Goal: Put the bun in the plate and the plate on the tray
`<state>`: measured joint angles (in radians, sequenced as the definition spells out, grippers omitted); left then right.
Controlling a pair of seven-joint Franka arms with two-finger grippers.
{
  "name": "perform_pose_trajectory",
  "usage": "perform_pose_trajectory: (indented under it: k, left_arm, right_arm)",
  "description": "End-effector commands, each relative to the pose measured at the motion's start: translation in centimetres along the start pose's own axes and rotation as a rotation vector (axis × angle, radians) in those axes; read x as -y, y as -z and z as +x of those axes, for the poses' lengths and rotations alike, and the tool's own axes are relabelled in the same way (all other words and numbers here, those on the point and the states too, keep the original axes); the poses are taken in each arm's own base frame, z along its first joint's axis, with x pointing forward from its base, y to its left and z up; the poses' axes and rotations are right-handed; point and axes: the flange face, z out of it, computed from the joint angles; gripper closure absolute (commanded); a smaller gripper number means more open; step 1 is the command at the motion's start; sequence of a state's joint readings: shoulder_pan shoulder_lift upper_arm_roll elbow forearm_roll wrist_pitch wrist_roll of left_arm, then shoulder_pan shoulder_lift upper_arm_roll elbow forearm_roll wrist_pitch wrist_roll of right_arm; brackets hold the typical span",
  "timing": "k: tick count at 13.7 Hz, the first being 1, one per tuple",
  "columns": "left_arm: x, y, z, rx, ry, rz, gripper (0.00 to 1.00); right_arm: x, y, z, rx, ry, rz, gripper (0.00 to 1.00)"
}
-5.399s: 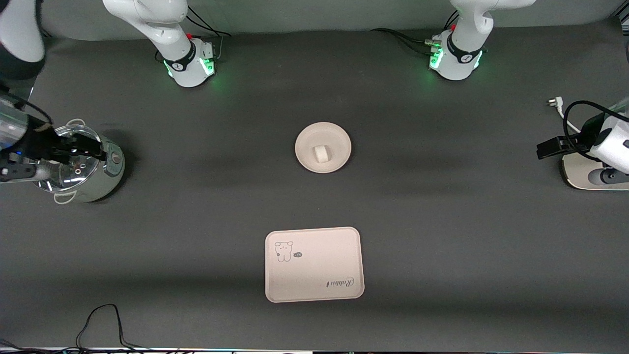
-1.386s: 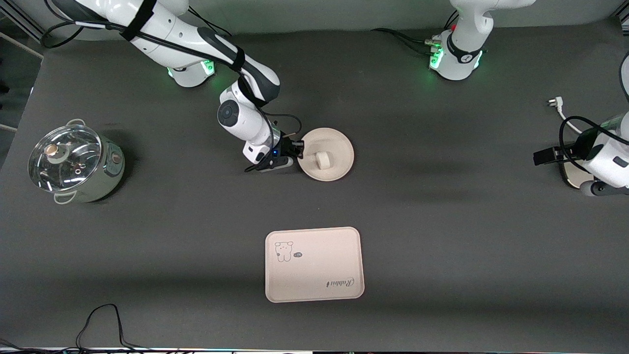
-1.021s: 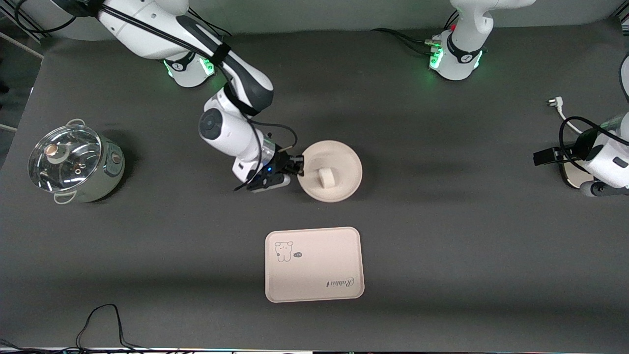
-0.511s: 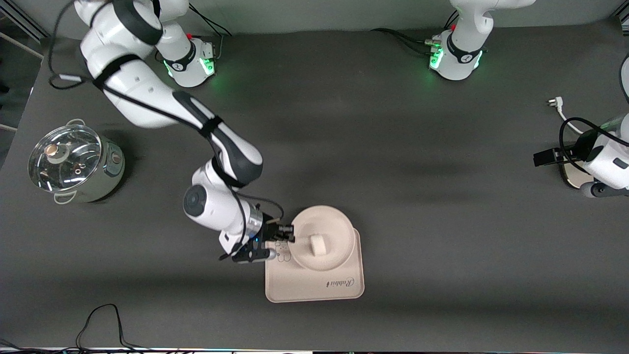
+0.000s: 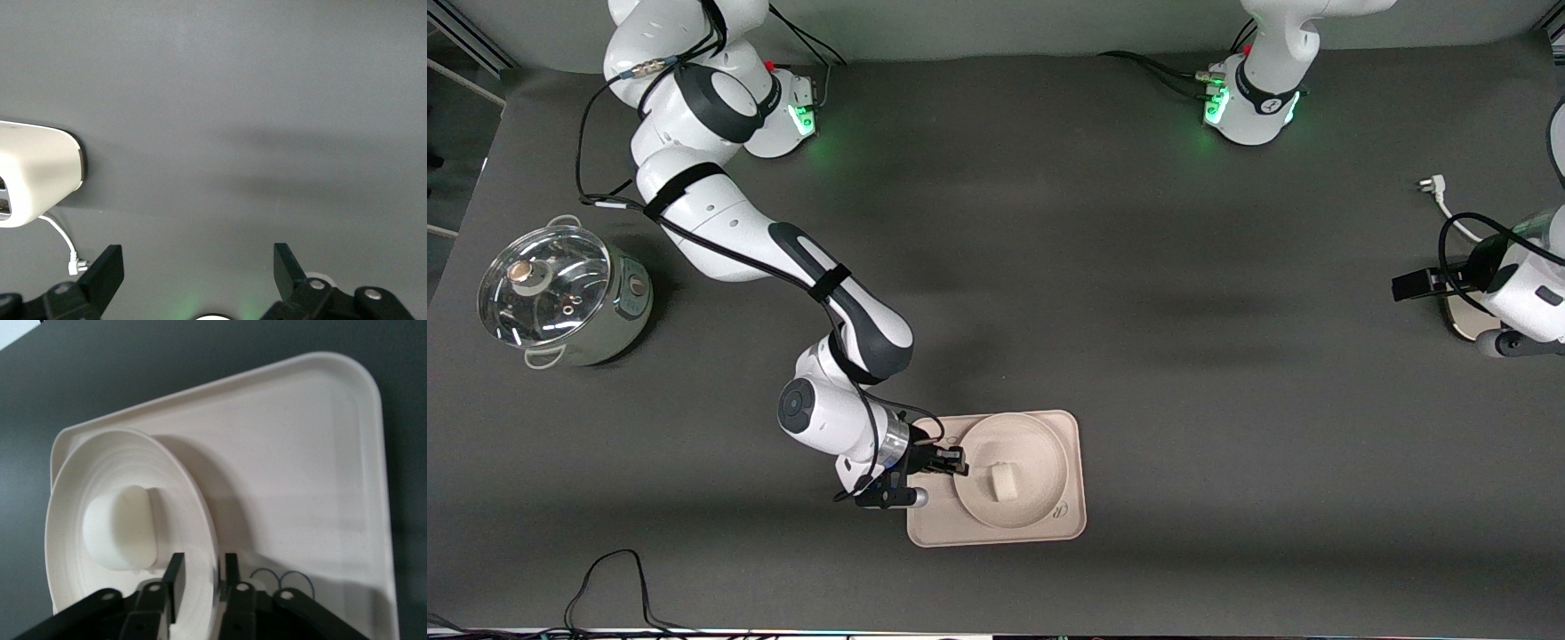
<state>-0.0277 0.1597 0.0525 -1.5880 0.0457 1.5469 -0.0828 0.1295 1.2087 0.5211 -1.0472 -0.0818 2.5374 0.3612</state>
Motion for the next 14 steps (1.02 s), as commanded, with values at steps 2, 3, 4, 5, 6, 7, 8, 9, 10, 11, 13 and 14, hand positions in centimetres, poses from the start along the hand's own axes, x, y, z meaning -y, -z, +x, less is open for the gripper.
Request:
perform_pose_trajectory:
  k: [2,3,4,5,6,7,8,9,10,11,13,14]
  left_arm:
    - [0.2,0.4,0.2,-0.006,-0.013,0.002,0.00]
    - [0.2,0.4,0.2,-0.006,-0.013,0.002,0.00]
    - [0.1,0.3,0.2,-0.005,-0.015,0.002,0.00]
    - [0.1,0.4,0.2,-0.006,-0.015,0.002,0.00]
    - [0.1,0.4,0.2,-0.006,-0.015,0.002,0.00]
    - [0.1,0.4,0.2,-0.006,-0.015,0.004,0.00]
    - [0.1,0.3,0.2,-0.005,-0.015,0.002,0.00]
    - [0.1,0.5,0.1,-0.009,-0.015,0.000,0.00]
    - [-0.1,0.7,0.0,-0.012,-0.018,-0.003,0.00]
    - [-0.1,1.1,-0.3,-0.018,-0.018,-0.005,0.00]
    - [0.7,2.3,-1.8,-0.040,-0.015,-0.009,0.00]
    - [1.2,2.9,-3.0,-0.058,-0.023,-0.018,0.00]
  right_arm:
    - [2.1,5.9,2.0,0.025,0.100,-0.121,0.00]
    - [3.2,8.6,2.5,0.039,0.110,-0.140,0.00]
    - [5.2,12.3,2.7,0.047,0.131,-0.165,0.00]
    - [6.3,15.3,2.2,0.087,0.144,-0.211,0.00]
    - [6.1,19.2,2.0,0.116,0.157,-0.263,0.00]
    - [4.8,21.7,1.6,0.140,0.154,-0.304,0.00]
    - [6.3,26.0,0.8,0.115,0.180,-0.338,0.00]
    - [6.1,29.0,-0.5,0.135,0.166,-0.394,0.00]
    - [5.4,32.6,-1.2,0.153,0.107,-0.395,0.00]
    - [3.4,35.8,-1.6,0.189,0.053,-0.367,0.00]
    - [-1.5,42.5,-3.2,0.202,0.056,-0.347,0.00]
    - [-2.9,44.6,-4.8,0.194,0.023,-0.354,0.00]
